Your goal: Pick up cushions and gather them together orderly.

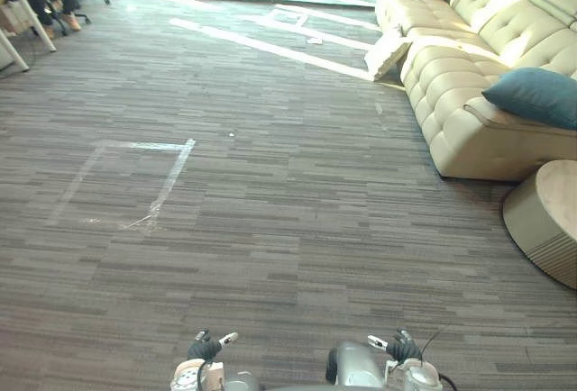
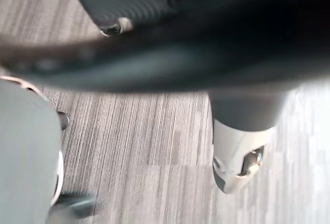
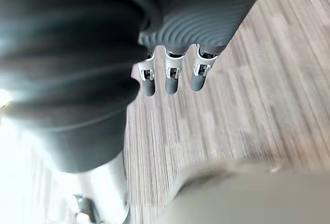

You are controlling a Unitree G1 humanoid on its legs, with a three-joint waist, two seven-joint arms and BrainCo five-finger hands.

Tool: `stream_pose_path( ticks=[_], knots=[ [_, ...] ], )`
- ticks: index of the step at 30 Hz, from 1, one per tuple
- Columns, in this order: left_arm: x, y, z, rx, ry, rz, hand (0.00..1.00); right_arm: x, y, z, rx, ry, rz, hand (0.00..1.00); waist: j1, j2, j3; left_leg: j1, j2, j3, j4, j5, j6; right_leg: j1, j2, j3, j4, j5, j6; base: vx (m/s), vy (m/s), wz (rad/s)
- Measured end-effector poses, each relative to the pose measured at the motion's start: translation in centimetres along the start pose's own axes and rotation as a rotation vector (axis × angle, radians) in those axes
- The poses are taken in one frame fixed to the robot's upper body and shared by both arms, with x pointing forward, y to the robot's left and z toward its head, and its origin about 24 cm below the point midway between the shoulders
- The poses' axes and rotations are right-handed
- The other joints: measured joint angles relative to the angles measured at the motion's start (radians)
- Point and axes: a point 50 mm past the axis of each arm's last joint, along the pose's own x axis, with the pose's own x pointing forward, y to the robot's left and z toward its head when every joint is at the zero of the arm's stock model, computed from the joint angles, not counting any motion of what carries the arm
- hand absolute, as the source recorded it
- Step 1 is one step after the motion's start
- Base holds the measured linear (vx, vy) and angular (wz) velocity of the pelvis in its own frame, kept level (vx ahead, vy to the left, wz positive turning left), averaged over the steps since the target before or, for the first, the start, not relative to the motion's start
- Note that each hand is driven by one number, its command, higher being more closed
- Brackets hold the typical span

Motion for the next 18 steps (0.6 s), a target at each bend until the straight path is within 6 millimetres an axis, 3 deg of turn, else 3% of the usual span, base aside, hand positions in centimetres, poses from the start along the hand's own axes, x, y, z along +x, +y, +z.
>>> stream_pose_path(
  ticks=[1, 2, 3, 4, 5, 7, 8, 10, 12, 13, 14, 15, 16, 18],
  knots=[
    [-0.1, 0.2, -0.3, -0.002, 0.007, 0.005, 0.0, -0.1, -0.1, -0.6, -0.003, 0.019, -0.001, 0.0, -0.007, -0.006, 0.002, 0.029, -0.007, -0.006, -0.003, -0.01, -0.018, 0.002, 0.013, 0.008, -0.082, 0.057, -0.013, 0.74, -0.099, 0.43],
    [-0.1, 0.3, -0.5, -0.005, 0.014, 0.01, 0.0, -0.5, -0.3, -1.8, -0.006, 0.054, -0.004, 0.0, -0.014, -0.021, -0.002, 0.073, -0.017, -0.031, 0.007, -0.035, -0.056, 0.006, 0.017, 0.041, -0.089, 0.16, -0.087, 0.79, -0.131, 0.41],
    [-0.2, -0.4, -0.7, -0.019, 0.017, -0.002, 0.0, -0.6, -0.9, -2.5, 0.006, 0.083, -0.03, 0.0, -0.023, 0.021, 0.0, 0.105, 0.006, -0.053, 0.029, -0.041, -0.067, -0.012, 0.025, 0.047, 0.033, 0.152, -0.121, 0.79, -0.146, 0.31],
    [-0.3, -1.0, -0.9, -0.03, 0.02, -0.015, 0.0, -0.7, -1.2, -2.7, 0.008, 0.086, -0.04, 0.0, -0.022, 0.041, -0.012, 0.086, 0.028, -0.058, 0.087, -0.037, -0.074, -0.019, 0.026, 0.041, 0.073, 0.102, -0.13, 0.73, -0.182, 0.16],
    [-0.4, -1.4, -0.9, -0.033, 0.024, -0.022, 0.0, -0.6, -1.6, -2.5, 0.014, 0.081, -0.052, 0.0, -0.032, 0.059, -0.014, 0.027, 0.051, -0.074, 0.244, -0.028, -0.089, -0.007, 0.029, 0.027, 0.108, 0.042, -0.125, 0.67, -0.215, 0.16],
    [-0.3, -1.3, -0.7, -0.06, 0.017, -0.013, 0.0, -0.7, -1.8, -2.4, 0.022, 0.073, -0.059, 0.0, -0.04, 0.087, -0.01, -0.139, 0.143, -0.089, 0.65, 0.096, -0.177, 0.08, 0.074, 0.02, 0.089, -0.028, -0.132, 0.84, -0.265, 0.07],
    [-0.4, -0.7, -0.5, -0.12, -0.003, 0.02, 0.0, -0.6, -1.7, -2.2, 0.019, 0.068, -0.057, 0.0, -0.027, 0.082, 0.002, -0.273, 0.233, -0.056, 0.993, 0.078, -0.167, 0.222, 0.127, 0.028, 0.026, -0.07, -0.148, 0.75, -0.2, -0.23],
    [-0.4, -0.3, 0.0, -0.119, -0.027, 0.03, 0.0, -0.7, -1.4, -2.3, 0.016, 0.071, -0.048, 0.0, -0.007, 0.062, 0.01, -0.322, 0.236, -0.038, 1.051, 0.05, -0.152, 0.302, 0.131, 0.043, -0.008, -0.088, -0.154, 0.53, -0.118, -0.28],
    [-0.3, 0.3, 0.9, -0.115, -0.071, 0.038, 0.0, -0.6, -0.6, -1.9, -0.002, 0.06, -0.021, 0.0, 0.006, 0.031, 0.005, -0.474, 0.224, 0.034, 0.948, -0.004, -0.097, 0.45, 0.136, 0.081, -0.126, -0.104, -0.141, 0.52, -0.103, -0.4],
    [-0.3, 0.2, 1.0, -0.118, -0.081, 0.037, 0.0, -0.5, -0.6, -1.7, 0.002, 0.055, -0.02, 0.0, 0.009, 0.032, 0.006, -0.498, 0.218, 0.048, 0.896, -0.014, -0.089, 0.47, 0.136, 0.094, -0.145, -0.106, -0.137, 0.53, -0.048, -0.59],
    [-0.3, 0.0, 1.3, -0.127, -0.098, 0.031, 0.0, -0.4, -0.6, -1.3, 0.005, 0.046, -0.02, 0.0, 0.018, 0.038, 0.008, -0.543, 0.187, 0.058, 0.737, -0.023, -0.086, 0.518, 0.132, 0.121, -0.18, -0.111, -0.124, 0.57, 0.018, -0.63],
    [-0.3, -0.2, 1.6, -0.132, -0.108, 0.027, 0.0, -0.3, -0.6, -1.3, 0.006, 0.047, -0.023, 0.0, 0.029, 0.04, 0.009, -0.569, 0.148, 0.044, 0.569, -0.014, -0.089, 0.554, 0.123, 0.145, -0.208, -0.119, -0.11, 0.69, 0.072, -0.83],
    [-0.3, -0.3, 1.8, -0.134, -0.117, 0.024, 0.0, -0.3, -0.5, -1.2, 0.007, 0.045, -0.023, 0.0, 0.041, 0.04, 0.009, -0.585, 0.099, -0.001, 0.345, 0.041, -0.1, 0.604, 0.11, 0.171, -0.245, -0.134, -0.088, 0.58, 0.105, -0.69],
    [-0.3, -0.7, 1.8, -0.141, -0.122, 0.016, 0.0, -0.4, -0.9, -1.4, 0.002, 0.046, -0.034, 0.0, 0.049, 0.056, 0.005, -0.608, 0.079, -0.049, 0.153, 0.118, -0.121, 0.668, 0.113, 0.205, -0.293, -0.162, -0.055, 0.6, 0.215, -0.72]
  ],
)
